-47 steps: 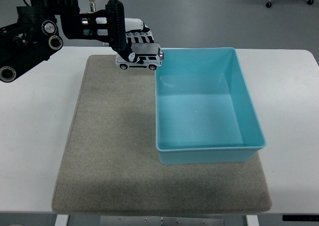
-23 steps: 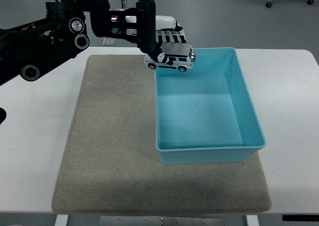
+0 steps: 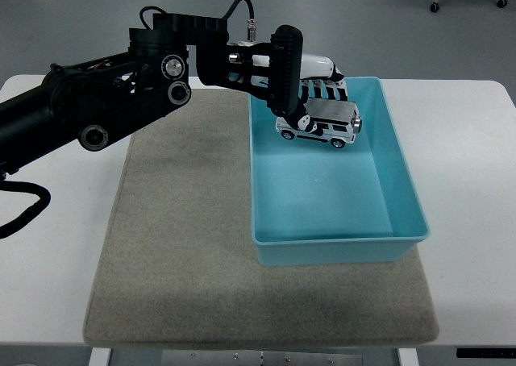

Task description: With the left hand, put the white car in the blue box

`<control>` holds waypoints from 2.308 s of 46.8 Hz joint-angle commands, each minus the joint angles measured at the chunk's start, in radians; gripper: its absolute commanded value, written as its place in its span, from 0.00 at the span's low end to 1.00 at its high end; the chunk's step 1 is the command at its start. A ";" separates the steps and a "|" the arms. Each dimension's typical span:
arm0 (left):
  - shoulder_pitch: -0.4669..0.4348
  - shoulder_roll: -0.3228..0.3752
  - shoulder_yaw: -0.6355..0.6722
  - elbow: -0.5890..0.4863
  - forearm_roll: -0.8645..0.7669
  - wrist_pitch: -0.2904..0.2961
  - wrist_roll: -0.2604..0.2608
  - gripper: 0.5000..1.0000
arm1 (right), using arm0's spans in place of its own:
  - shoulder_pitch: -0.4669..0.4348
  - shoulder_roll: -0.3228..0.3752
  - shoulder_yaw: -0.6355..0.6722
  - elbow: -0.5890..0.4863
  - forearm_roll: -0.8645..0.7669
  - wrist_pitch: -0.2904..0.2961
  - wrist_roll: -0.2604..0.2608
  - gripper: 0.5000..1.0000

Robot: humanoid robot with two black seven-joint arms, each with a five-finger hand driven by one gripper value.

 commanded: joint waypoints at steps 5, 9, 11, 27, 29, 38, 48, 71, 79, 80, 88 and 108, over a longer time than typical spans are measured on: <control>0.001 -0.006 0.044 0.015 -0.001 0.003 0.001 0.00 | -0.001 0.000 0.000 0.000 0.000 0.001 0.000 0.87; 0.018 -0.006 0.046 0.023 -0.001 0.001 0.001 0.00 | 0.001 0.000 0.000 0.000 0.000 -0.001 0.000 0.87; 0.026 -0.006 0.046 0.031 -0.001 0.001 0.001 0.00 | 0.001 0.000 0.000 0.000 0.000 0.001 0.000 0.87; 0.085 -0.029 0.072 0.043 0.001 0.001 -0.001 0.00 | -0.001 0.000 0.000 0.000 0.000 0.001 0.000 0.87; 0.092 -0.029 0.072 0.043 0.002 0.003 -0.001 0.00 | 0.001 0.000 0.000 0.000 0.000 0.001 0.000 0.87; 0.104 -0.031 0.076 0.043 0.008 0.012 -0.004 0.00 | 0.001 0.000 0.000 0.000 0.000 0.001 0.000 0.87; 0.113 -0.032 0.092 0.043 0.010 0.023 -0.012 0.31 | 0.001 0.000 0.000 0.000 0.000 -0.001 0.000 0.87; 0.116 -0.032 0.092 0.043 0.004 0.023 -0.027 0.54 | 0.001 0.000 0.000 0.000 0.000 0.001 0.000 0.87; 0.116 -0.031 0.092 0.043 0.002 0.021 -0.032 0.92 | 0.001 0.000 0.000 0.000 0.000 0.001 0.000 0.87; 0.116 -0.031 0.092 0.043 0.002 0.023 -0.032 0.95 | 0.001 0.000 0.000 0.000 0.000 0.001 0.000 0.87; 0.113 -0.032 0.078 0.043 -0.001 0.026 -0.033 0.98 | -0.001 0.000 0.000 0.000 0.000 0.001 0.000 0.87; 0.075 -0.017 0.062 0.075 -0.005 0.236 -0.067 0.99 | 0.001 0.000 0.000 0.000 0.000 -0.001 0.000 0.87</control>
